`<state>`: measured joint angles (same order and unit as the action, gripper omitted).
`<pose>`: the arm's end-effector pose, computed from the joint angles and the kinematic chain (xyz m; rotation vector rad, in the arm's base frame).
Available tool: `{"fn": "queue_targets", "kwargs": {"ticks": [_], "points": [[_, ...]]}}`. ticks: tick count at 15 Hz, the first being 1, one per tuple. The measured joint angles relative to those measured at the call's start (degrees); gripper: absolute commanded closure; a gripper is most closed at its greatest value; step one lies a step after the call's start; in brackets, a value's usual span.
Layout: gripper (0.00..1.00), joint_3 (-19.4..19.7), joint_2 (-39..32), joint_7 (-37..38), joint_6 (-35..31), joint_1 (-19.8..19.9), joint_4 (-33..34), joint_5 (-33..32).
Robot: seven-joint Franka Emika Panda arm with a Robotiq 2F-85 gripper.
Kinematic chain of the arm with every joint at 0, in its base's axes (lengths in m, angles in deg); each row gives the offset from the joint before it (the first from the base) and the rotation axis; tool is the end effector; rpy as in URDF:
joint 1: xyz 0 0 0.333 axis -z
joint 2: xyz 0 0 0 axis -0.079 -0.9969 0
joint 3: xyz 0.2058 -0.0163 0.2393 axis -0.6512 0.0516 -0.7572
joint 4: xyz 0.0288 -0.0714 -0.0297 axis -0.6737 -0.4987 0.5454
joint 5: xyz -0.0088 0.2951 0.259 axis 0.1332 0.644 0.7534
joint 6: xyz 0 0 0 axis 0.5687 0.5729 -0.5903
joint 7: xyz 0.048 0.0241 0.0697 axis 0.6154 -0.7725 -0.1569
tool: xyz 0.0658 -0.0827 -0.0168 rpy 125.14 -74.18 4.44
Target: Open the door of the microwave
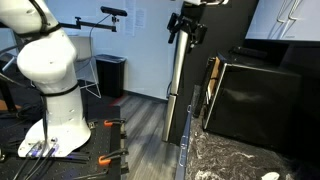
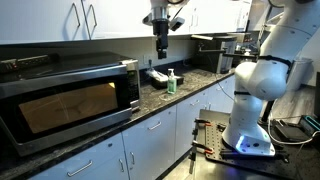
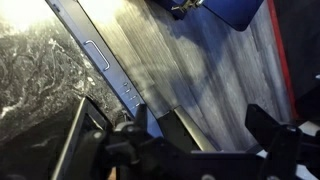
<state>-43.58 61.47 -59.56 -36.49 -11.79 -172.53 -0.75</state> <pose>0.4340 -0.0428 0.5506 -2.8098 -0.7602 0.0580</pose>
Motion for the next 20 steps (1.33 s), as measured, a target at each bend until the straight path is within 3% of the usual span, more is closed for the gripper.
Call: {"fn": "queue_targets", "kwargs": {"ticks": [4,9,15,20], "points": [[0.0,-4.6,-9.4,-6.8,2.4,-0.3,8.5,-0.8],[0.0,-8.6,-16.0,-11.2,4.5,0.5,17.4,-6.2],[0.0,-11.1,-19.3,-18.9,4.0,1.6,22.6,-9.2],[0.0,-11.2,-20.4,-23.8,-0.1,2.5,23.3,-9.0]]}}
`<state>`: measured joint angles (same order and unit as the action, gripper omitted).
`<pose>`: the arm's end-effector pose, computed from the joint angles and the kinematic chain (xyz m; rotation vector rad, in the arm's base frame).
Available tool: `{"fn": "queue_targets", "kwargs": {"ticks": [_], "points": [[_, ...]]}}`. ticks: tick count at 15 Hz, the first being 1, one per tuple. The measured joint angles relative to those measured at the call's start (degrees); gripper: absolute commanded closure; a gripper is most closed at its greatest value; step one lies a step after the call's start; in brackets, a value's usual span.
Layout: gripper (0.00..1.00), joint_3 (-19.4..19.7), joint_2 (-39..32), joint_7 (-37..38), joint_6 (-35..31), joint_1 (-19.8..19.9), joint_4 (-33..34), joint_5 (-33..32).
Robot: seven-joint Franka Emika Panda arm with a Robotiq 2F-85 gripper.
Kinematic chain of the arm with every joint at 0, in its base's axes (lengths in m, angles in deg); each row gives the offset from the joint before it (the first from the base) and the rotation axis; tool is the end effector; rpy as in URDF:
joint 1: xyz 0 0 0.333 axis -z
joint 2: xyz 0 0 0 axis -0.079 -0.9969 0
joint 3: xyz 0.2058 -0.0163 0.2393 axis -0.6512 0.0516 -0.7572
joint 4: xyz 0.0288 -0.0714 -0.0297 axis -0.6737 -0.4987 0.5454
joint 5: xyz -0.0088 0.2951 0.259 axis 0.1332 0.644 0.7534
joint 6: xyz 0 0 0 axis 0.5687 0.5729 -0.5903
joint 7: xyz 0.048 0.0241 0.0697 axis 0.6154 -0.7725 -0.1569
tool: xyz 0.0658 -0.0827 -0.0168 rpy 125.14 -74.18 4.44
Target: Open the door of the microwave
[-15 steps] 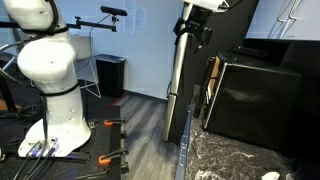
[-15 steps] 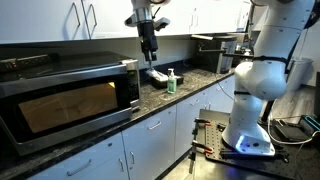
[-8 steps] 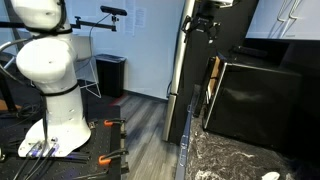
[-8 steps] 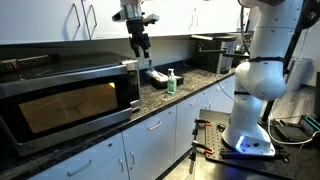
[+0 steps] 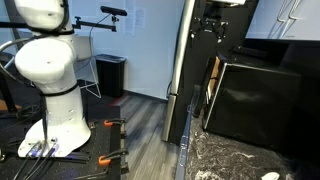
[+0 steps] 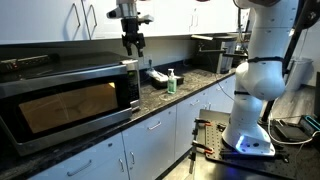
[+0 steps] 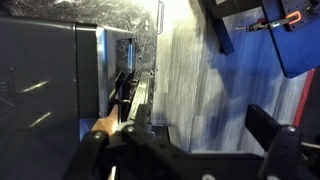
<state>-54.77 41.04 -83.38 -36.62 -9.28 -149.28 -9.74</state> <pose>0.5539 0.0246 0.5683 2.6777 1.6356 -0.1036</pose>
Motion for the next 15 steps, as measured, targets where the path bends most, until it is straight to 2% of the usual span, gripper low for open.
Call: {"fn": "queue_targets", "kwargs": {"ticks": [2,10,15], "points": [[0.0,0.0,-0.5,-2.1,0.0,0.5,0.1,0.0],[0.0,0.0,-1.0,-2.4,-0.1,1.0,-0.1,0.2],[0.0,-0.6,-5.6,-1.6,-0.6,1.3,1.5,0.6]]}}
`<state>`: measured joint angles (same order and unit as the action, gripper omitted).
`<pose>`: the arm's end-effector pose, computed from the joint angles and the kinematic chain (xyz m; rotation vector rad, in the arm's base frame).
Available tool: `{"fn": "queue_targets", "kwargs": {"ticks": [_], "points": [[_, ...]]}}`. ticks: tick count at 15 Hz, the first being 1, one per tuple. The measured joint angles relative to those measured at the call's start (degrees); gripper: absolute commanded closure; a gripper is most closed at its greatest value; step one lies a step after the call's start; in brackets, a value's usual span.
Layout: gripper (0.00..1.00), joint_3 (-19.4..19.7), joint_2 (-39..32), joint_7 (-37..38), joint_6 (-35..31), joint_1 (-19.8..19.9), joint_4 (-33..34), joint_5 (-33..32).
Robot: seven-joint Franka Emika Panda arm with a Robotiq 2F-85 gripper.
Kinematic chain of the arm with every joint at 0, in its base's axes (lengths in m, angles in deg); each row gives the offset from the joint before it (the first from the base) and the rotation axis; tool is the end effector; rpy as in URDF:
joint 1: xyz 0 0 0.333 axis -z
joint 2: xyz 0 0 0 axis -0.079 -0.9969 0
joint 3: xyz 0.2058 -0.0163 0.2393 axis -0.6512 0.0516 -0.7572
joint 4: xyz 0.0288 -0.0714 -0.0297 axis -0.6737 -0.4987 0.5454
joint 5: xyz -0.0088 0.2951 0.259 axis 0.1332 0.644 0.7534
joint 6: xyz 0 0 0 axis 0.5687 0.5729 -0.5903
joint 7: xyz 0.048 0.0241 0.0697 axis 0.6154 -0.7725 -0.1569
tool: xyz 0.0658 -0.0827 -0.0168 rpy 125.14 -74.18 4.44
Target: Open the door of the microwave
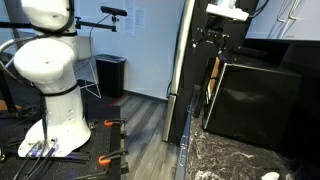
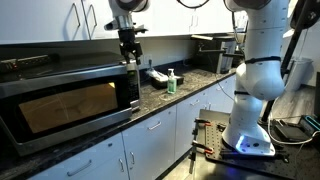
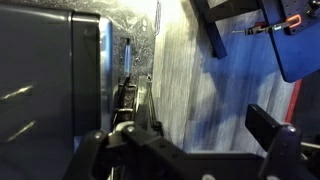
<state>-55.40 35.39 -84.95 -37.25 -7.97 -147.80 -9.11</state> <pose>0.5790 0.0206 0.5254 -2.6323 -1.6357 0.1790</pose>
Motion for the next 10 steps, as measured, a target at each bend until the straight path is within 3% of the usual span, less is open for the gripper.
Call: {"fn": "queue_targets", "kwargs": {"ticks": [10], "points": [[0.0,-4.3,-3.6,4.7,5.1,-0.4,7.3,-3.2]]}}
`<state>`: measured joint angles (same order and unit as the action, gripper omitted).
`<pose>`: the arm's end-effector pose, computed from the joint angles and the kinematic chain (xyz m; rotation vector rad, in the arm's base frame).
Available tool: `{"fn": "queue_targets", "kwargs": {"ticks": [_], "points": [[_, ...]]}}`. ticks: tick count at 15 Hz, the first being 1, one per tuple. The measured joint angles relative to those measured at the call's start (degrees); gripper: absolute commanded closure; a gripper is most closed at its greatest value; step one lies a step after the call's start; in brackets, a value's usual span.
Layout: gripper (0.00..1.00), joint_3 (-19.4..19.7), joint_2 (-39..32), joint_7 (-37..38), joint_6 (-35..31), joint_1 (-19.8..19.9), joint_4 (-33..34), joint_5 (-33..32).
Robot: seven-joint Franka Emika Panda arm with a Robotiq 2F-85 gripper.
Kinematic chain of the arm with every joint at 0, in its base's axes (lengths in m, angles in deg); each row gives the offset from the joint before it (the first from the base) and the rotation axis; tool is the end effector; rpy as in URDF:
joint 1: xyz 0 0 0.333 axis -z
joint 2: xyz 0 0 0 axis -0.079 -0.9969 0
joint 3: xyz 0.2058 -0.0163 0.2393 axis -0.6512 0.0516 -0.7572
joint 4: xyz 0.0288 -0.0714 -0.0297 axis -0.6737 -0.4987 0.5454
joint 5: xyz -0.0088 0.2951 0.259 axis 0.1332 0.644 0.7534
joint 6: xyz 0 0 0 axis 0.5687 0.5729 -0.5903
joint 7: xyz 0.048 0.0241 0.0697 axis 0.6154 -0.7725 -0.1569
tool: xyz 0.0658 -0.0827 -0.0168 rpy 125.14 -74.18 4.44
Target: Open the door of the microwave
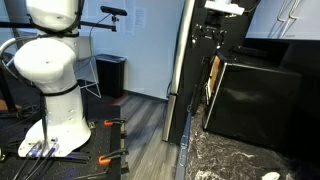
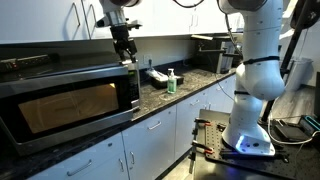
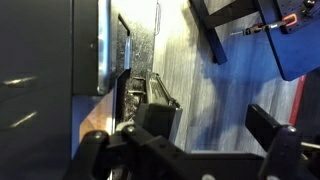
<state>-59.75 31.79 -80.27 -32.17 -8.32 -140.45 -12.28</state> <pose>0.5916 0.0612 0.5421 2.6553 1.6544 -0.2472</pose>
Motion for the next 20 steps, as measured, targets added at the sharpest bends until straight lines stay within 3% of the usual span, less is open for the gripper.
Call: {"fn": "queue_targets", "kwargs": {"ticks": [9,15,20], "points": [[0.0,-1.7,-2.0,1.5,2.3,-0.2,4.8,-0.1],[0.0,-1.7,-9.4,-0.3,2.5,1.6,9.8,0.8],[0.0,-2.7,-14.2,-1.9,6.8,1.7,16.3,2.6]]}}
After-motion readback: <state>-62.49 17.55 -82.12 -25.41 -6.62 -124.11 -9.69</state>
